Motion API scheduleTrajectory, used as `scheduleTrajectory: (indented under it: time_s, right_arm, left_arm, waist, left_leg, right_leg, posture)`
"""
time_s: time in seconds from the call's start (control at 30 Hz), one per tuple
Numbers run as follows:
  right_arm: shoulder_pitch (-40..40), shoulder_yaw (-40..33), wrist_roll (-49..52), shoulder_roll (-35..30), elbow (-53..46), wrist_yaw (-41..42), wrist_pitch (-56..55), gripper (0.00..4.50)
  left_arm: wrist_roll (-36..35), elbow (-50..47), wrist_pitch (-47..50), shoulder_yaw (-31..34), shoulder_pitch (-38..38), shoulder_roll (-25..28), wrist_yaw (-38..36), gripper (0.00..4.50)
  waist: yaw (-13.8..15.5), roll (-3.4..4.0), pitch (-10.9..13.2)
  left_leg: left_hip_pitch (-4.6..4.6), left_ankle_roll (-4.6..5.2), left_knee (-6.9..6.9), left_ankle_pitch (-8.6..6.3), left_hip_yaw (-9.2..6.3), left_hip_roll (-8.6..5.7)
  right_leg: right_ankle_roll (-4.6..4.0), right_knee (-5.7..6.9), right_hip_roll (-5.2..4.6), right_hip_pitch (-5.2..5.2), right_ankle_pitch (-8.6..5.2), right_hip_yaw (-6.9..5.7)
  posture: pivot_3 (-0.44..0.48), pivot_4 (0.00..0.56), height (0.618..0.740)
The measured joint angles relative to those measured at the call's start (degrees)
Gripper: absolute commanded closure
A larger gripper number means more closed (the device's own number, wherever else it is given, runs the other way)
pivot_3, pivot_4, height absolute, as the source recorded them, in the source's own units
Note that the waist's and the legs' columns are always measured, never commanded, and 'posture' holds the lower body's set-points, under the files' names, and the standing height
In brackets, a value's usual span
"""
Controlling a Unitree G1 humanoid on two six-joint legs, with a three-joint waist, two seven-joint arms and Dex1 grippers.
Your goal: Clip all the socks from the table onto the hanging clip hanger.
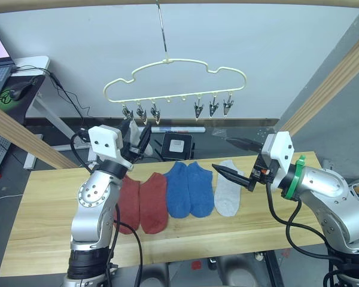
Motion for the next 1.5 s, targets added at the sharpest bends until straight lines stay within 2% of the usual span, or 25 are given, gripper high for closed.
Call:
scheduleTrajectory:
  time_s: [0.6,0.97,1.5]
  right_arm:
    - [0.2,0.1,0.0,-0.1,0.0,-0.3,0.0,0.62]
    - [0.2,0.7,0.5,-0.1,0.0,-1.1,0.5,0.62]
    - [0.5,0.8,0.5,-0.3,0.0,-1.2,0.7,0.62]
  left_arm:
    - [1.3,4.8,-2.7,-0.8,-2.7,-1.2,1.9,2.51]
    - [1.2,10.6,-4.1,-0.7,-7.7,-1.0,0.7,2.51]
    - [0.5,11.0,-4.3,1.0,-8.7,-1.0,0.8,2.51]
  waist:
    - [0.0,0.00,0.0]
    - [0.0,0.00,0.0]
    - [0.0,0.00,0.0]
  left_leg:
    - [0.01,0.10,0.02,0.08,0.06,-0.02]
    - [0.00,0.14,0.04,0.12,0.07,-0.04]
    - [0.00,0.15,0.05,0.15,0.06,-0.04]
  right_leg:
    - [0.06,0.00,0.00,0.00,0.13,0.01]
    - [0.09,-0.01,0.00,0.00,0.20,0.02]
    - [0.11,-0.01,0.01,0.00,0.24,0.02]
  posture:
    - [-0.096,0.256,0.740]
    - [-0.104,0.260,0.740]
    - [-0.101,0.258,0.740]
